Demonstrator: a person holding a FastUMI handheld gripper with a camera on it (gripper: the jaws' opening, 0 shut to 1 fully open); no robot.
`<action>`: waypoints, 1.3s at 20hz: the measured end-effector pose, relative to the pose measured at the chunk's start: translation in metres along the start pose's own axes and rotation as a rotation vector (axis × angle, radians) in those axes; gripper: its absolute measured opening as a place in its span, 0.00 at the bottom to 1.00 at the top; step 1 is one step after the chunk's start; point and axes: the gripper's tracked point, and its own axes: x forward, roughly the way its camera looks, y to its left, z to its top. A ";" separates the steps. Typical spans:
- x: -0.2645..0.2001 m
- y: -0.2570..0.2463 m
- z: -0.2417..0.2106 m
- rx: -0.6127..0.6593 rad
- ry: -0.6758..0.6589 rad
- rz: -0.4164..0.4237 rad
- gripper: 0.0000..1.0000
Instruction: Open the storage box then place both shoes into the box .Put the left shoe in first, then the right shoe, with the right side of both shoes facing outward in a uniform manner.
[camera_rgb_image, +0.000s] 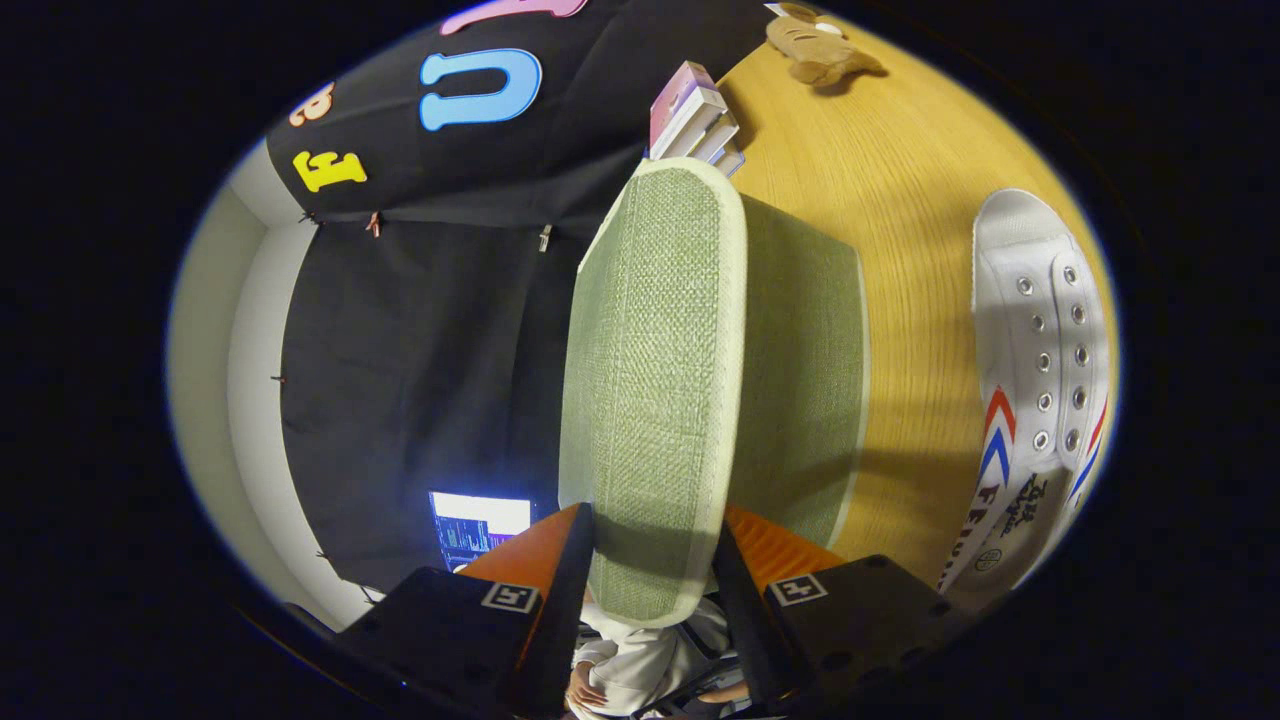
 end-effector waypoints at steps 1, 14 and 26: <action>-0.002 0.002 -0.002 0.016 0.013 0.000 0.68; -0.009 0.016 -0.001 0.109 -0.040 -0.050 0.07; -0.009 0.111 0.021 0.144 -0.164 -0.083 0.05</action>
